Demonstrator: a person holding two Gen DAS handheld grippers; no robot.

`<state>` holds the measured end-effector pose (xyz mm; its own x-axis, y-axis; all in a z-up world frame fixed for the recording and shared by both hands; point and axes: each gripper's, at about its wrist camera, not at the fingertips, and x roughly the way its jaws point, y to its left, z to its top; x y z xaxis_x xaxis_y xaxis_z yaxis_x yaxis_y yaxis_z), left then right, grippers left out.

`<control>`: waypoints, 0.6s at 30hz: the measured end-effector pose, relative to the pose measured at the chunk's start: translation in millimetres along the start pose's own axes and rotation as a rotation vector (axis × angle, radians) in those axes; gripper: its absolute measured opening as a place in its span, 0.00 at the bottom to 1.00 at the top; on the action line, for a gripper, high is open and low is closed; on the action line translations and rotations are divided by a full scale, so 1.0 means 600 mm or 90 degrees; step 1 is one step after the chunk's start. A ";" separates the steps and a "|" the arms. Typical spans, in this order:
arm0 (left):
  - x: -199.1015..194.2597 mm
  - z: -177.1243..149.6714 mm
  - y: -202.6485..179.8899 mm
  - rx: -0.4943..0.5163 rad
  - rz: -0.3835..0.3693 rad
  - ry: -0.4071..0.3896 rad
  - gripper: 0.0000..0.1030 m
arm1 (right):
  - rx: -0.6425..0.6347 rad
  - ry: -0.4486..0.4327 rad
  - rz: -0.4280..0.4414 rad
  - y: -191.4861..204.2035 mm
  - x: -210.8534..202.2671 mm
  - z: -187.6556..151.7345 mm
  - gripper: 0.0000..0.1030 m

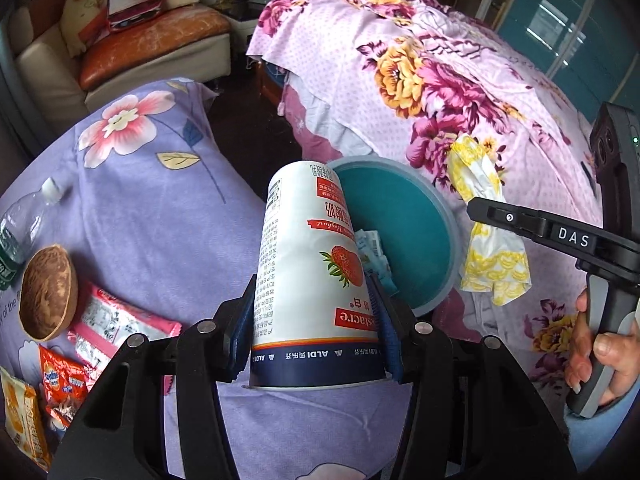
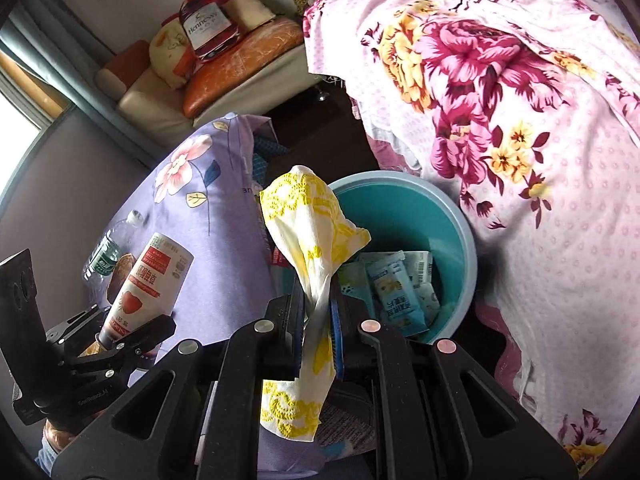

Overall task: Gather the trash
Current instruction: 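Carry the cup and napkin to the teal bin and open both tools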

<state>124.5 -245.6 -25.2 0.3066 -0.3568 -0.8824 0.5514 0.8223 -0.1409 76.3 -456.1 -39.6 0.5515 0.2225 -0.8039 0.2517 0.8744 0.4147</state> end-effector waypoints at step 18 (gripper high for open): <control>0.102 0.047 -0.072 0.042 -0.018 0.052 0.54 | 0.025 -0.001 -0.045 -0.065 0.023 0.033 0.11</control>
<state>141.0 -315.7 -60.6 0.2268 -0.3404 -0.9125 0.6093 0.7806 -0.1397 90.0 -495.6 -58.4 0.5328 0.1597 -0.8310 0.3209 0.8705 0.3731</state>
